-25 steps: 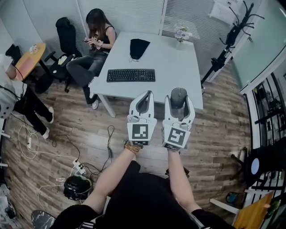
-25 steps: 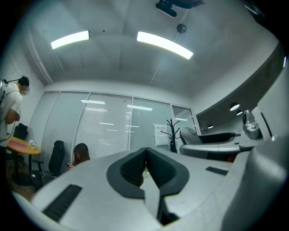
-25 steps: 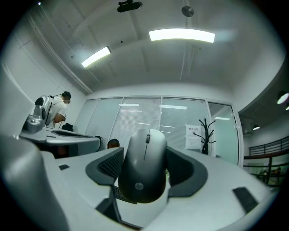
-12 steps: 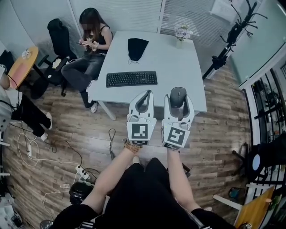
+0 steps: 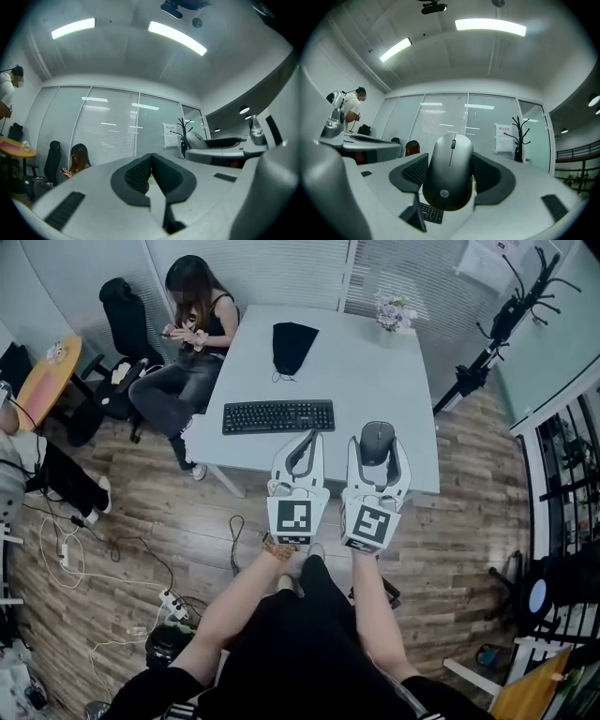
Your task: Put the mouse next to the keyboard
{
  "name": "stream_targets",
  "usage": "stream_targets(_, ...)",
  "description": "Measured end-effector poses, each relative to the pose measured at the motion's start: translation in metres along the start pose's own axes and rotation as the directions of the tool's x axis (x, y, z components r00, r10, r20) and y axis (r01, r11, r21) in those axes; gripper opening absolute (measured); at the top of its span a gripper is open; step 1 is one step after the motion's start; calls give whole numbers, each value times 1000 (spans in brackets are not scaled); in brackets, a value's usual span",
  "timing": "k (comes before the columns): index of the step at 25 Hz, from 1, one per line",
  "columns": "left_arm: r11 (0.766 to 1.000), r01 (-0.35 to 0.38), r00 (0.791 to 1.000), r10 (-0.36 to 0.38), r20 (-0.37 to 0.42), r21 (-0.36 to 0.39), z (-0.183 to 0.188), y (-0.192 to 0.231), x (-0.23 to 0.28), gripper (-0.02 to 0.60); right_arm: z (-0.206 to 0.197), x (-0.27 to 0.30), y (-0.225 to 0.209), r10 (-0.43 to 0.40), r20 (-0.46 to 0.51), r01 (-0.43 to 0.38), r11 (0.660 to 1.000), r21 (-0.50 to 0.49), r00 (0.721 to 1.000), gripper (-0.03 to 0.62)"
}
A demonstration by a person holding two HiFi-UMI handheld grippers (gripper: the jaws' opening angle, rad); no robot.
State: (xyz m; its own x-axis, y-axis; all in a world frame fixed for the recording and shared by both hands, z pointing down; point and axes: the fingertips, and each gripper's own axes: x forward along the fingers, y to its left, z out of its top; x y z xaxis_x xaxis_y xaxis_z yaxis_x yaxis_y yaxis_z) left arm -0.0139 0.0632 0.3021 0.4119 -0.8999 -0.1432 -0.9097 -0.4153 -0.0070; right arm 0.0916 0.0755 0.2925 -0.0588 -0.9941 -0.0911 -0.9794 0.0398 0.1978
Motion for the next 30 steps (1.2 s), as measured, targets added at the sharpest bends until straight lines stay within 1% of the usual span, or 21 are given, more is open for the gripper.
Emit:
stream_targets(4, 1000, -17, 1000, 17, -3, 8, -6, 3, 31, 12, -9, 29, -12, 15, -2, -15, 1000, 6, 1000, 295)
stream_targets(12, 999, -43, 999, 43, -3, 26, -19, -11, 88, 12, -25, 78, -46, 51, 7, -51, 999, 16, 999, 295)
stream_targets(14, 998, -56, 998, 56, 6, 37, -20, -12, 100, 12, -28, 90, -52, 63, 12, -63, 998, 18, 998, 295)
stream_targets(18, 996, -76, 997, 77, -7, 46, -26, -11, 119, 12, -35, 110, -62, 80, 13, -80, 996, 25, 997, 295)
stream_targets(25, 995, -93, 995, 94, -19, 47, -39, 3, 146, 12, -46, 145, -64, 92, 1, -92, 995, 30, 996, 295)
stream_targets(30, 995, -79, 997, 79, -12, 63, -45, 22, 174, 12, -53, 175, -56, 86, -11, -86, 996, 19, 996, 295)
